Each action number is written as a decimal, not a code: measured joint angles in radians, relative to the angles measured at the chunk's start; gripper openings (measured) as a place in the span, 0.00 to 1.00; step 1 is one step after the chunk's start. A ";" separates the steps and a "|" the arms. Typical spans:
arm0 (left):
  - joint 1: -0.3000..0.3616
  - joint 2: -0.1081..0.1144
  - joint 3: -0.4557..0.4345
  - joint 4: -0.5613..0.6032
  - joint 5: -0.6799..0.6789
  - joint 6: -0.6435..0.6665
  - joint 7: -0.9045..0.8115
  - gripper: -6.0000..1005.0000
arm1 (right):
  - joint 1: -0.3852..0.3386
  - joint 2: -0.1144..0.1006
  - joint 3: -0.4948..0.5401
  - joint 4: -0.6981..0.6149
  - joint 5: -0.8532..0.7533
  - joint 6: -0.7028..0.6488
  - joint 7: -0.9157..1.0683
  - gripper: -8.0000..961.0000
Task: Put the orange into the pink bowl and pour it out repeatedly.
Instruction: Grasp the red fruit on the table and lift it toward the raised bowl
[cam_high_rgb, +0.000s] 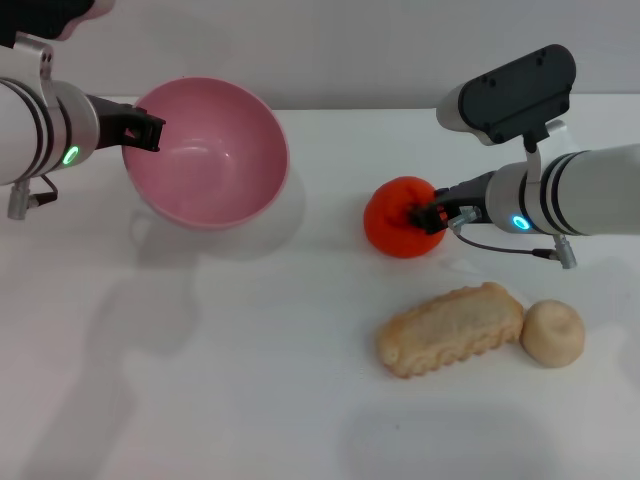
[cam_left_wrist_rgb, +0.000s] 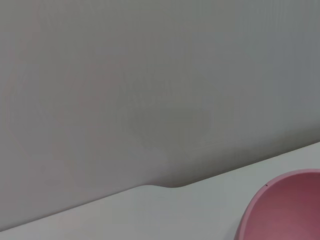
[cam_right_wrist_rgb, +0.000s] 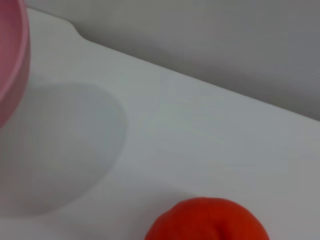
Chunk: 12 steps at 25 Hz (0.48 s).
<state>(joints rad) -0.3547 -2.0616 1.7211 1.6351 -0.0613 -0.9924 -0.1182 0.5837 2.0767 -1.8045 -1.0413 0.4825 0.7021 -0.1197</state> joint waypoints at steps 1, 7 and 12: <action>0.000 0.000 0.000 0.000 0.000 0.000 0.000 0.05 | -0.002 0.000 0.000 -0.004 0.000 0.000 0.000 0.49; 0.000 0.000 0.003 -0.002 0.000 0.002 0.000 0.05 | -0.024 -0.003 -0.001 -0.066 -0.011 0.000 -0.005 0.31; 0.000 0.000 0.006 -0.004 0.000 0.003 0.000 0.05 | -0.038 -0.002 0.001 -0.124 -0.048 0.007 -0.006 0.22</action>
<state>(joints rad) -0.3544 -2.0616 1.7267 1.6309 -0.0613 -0.9898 -0.1182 0.5452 2.0749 -1.8036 -1.1651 0.4344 0.7094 -0.1254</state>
